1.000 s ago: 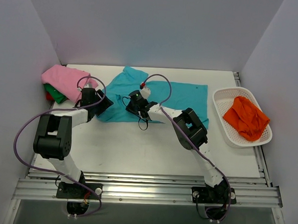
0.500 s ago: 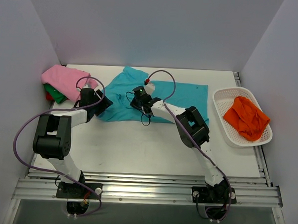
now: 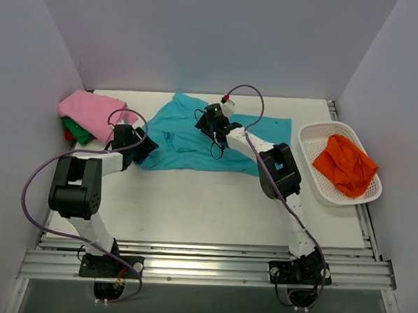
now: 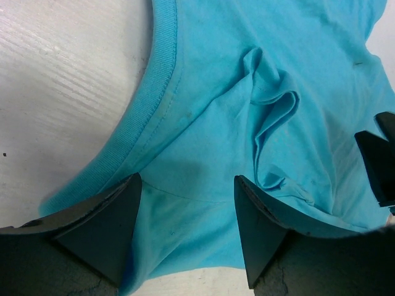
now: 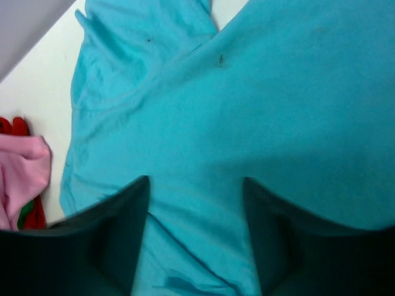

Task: Fold and stack the t-shirts
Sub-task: Fold the tshirt

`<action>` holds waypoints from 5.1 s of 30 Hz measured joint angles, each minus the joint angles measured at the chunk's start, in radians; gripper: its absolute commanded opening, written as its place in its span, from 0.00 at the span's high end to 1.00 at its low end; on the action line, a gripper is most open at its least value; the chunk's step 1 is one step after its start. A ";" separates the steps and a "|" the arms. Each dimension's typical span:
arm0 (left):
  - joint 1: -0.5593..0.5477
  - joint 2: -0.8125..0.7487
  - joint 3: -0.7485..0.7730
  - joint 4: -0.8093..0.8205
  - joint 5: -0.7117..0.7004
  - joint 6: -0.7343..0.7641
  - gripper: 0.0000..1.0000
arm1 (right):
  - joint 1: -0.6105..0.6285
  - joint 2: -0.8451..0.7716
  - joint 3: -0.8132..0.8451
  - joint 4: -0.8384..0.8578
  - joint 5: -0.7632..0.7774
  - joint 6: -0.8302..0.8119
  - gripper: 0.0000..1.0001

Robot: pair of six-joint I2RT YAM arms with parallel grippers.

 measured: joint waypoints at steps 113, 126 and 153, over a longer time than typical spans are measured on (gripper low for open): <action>0.026 0.046 0.011 0.067 0.078 -0.005 0.31 | 0.264 0.046 0.262 -0.383 0.053 -0.855 0.27; 0.026 0.049 0.011 0.070 0.078 -0.005 0.31 | 0.247 0.051 0.242 -0.363 0.051 -0.850 0.27; 0.026 0.063 0.011 0.089 0.080 -0.005 0.32 | 0.232 0.077 0.184 -0.322 0.022 -0.837 0.65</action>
